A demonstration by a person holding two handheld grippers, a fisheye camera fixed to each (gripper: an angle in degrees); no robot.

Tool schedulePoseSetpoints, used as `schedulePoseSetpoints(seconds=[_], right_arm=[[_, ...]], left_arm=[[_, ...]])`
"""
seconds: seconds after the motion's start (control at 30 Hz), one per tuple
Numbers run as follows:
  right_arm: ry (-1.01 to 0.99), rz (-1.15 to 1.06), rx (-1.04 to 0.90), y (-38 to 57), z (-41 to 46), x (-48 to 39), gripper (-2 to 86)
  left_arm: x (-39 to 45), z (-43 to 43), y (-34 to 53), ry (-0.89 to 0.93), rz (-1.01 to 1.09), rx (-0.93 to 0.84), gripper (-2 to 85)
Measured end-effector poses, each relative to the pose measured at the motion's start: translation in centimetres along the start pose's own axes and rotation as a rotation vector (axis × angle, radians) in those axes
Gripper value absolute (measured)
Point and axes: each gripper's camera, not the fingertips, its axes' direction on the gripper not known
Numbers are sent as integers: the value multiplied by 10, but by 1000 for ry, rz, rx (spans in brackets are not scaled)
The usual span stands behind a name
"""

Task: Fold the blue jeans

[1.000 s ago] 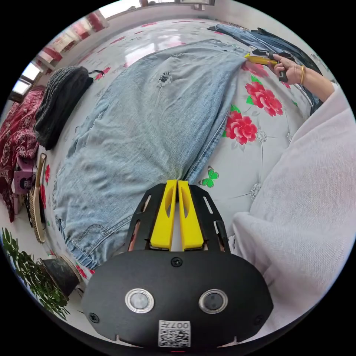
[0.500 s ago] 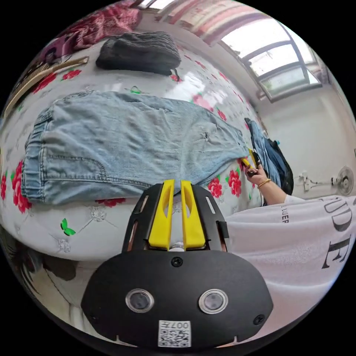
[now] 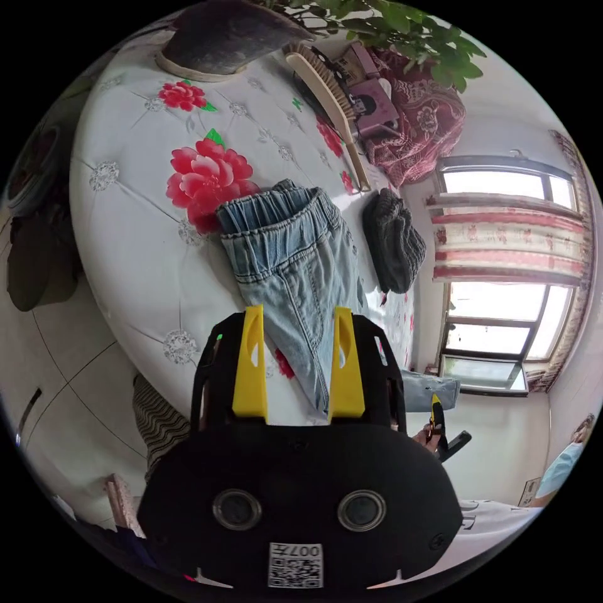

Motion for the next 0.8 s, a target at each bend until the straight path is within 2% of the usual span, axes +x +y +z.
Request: schedulePoseSetpoints(seconds=[0.13, 0.2, 0.27, 0.33, 0.43, 0.47, 0.6, 0.73, 0.8], right_arm=[[-42, -147, -233, 1, 103, -97, 24], [-34, -184, -494, 16, 185, -138, 36], [11, -206, -634, 26, 222, -160, 40], [81, -250, -610, 24, 223, -181, 43], [101, -330, -521, 13, 202, -207, 47], [92, -321, -485, 9, 193, -211, 48], [32, -188, -437, 3, 188, -201, 52], [-15, -169, -425, -12, 198, -200, 57], [20, -164, -383, -31, 201, -201, 56]], left_arm=[[-20, -6, -23, 16, -2, 47, 150], [-32, -4, -32, 27, -28, 38, 149], [-49, -4, -39, 56, -92, 53, 135], [-60, -5, -42, 65, -134, 59, 115], [-76, -10, -42, 51, -170, 76, 24], [-83, -13, -40, 107, -166, 88, 2], [-87, -23, -38, 255, -107, 144, -7], [-76, -33, -39, 161, -18, 114, -6], [-74, -35, -34, 182, -5, 88, 0]])
